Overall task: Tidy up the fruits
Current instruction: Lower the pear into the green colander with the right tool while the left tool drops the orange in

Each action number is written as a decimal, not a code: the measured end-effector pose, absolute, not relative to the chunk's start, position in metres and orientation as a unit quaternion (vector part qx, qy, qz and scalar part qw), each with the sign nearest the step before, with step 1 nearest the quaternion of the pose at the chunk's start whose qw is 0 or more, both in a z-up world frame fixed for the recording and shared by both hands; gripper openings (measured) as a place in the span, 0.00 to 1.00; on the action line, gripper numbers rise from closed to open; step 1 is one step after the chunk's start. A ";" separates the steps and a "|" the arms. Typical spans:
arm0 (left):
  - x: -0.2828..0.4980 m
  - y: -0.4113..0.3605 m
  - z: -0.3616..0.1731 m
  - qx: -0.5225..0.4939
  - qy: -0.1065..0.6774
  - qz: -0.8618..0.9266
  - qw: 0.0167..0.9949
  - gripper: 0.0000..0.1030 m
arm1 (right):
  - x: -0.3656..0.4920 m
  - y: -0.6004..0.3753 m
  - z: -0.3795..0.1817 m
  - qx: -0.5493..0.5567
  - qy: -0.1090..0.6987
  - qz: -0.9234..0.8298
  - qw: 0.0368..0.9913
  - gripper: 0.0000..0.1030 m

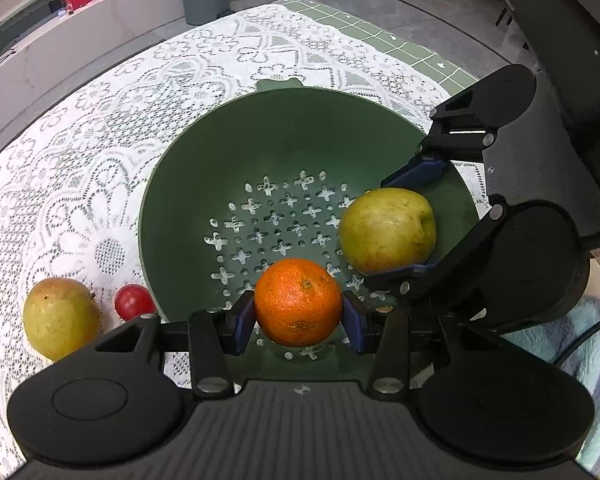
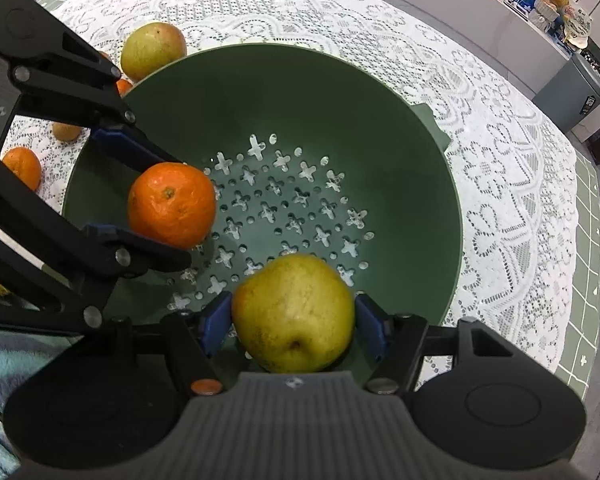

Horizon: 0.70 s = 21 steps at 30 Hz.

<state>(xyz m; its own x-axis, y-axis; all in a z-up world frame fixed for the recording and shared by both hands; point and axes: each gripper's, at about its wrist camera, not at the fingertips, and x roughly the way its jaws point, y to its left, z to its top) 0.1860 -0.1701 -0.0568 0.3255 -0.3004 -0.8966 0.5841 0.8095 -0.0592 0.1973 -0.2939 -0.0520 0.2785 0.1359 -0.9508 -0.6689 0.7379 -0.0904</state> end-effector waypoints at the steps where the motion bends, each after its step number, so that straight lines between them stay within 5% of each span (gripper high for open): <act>1: 0.186 -0.170 -0.057 0.137 0.512 -0.275 0.802 0.50 | 0.196 -0.292 -0.052 -0.248 0.540 0.264 0.759 0.62; 12: 0.178 -0.169 -0.054 0.126 0.510 -0.267 0.808 0.55 | 0.191 -0.299 -0.041 -0.262 0.525 0.259 0.767 0.65; 21: 0.162 -0.161 -0.037 0.111 0.494 -0.266 0.820 0.61 | 0.175 -0.291 -0.029 -0.294 0.500 0.245 0.777 0.80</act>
<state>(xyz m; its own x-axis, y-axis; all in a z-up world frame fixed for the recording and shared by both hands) 0.1616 -0.1615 -0.0374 0.3708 -0.3258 -0.8697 0.5455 0.8343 -0.0800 0.1748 -0.2910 -0.0288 0.3797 0.0858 -0.9211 -0.6741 0.7075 -0.2120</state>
